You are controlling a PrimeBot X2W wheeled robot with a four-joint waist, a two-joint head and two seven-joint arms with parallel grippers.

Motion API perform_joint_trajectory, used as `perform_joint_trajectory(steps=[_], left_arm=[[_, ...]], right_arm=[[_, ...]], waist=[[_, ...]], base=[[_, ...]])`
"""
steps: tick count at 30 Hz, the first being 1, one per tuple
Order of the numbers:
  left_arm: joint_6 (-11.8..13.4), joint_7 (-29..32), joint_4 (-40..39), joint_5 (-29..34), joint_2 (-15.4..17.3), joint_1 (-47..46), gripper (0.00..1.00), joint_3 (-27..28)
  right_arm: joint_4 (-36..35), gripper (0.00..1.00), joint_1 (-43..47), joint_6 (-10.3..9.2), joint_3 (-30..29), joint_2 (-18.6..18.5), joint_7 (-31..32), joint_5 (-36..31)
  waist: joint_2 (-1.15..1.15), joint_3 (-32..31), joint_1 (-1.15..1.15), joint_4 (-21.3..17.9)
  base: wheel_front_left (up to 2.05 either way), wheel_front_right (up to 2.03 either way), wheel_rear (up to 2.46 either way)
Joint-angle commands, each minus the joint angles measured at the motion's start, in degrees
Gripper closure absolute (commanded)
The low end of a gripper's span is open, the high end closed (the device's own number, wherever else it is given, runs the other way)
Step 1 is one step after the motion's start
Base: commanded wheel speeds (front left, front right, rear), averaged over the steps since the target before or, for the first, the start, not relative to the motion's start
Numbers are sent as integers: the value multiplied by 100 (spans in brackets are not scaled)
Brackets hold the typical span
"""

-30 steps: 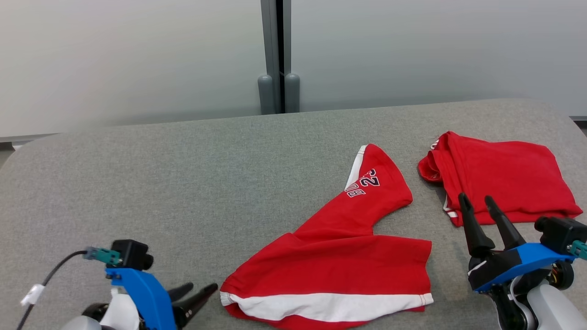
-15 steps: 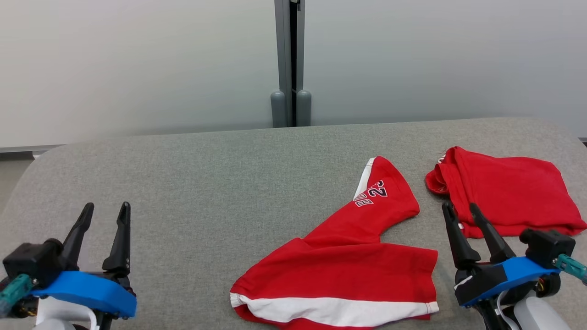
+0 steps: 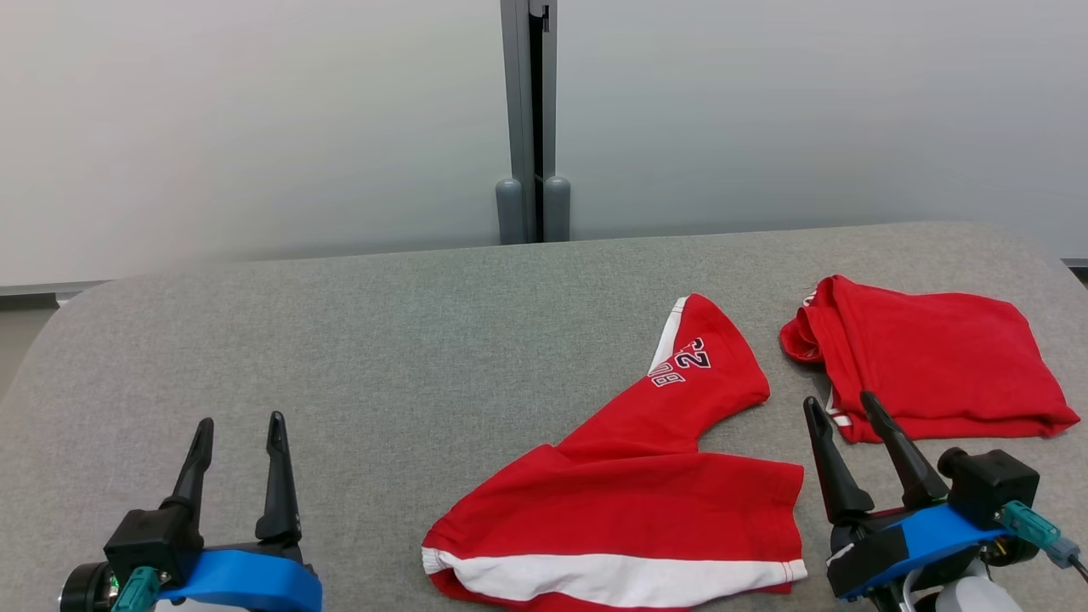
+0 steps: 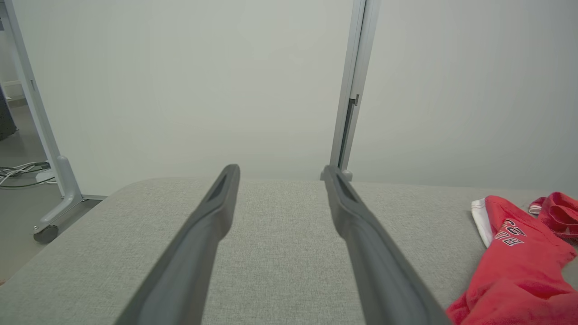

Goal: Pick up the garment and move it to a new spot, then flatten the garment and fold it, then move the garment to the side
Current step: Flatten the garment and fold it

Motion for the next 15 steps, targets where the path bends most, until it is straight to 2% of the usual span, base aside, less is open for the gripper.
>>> perform_joint_trajectory(steps=[1, 9, 15], left_arm=[[-53, -25, 25, 63, -30, 37, 0, 77], [-413, -26, 180, 419, -319, 19, 0, 487], [-692, -26, 82, 565, -478, 65, 0, 665]], right_arm=[[-32, 0, 70, 1, -16, 30, -23, -55], [-44, 0, 104, 1, -128, 61, -24, -173], [13, 0, 369, 1, -274, -162, 121, -230]], waist=[[0, 8, 1, -7], [0, 55, 1, -9], [0, 86, 1, 40]], base=[[0, 0, 0], [0, 0, 0], [0, 0, 0]])
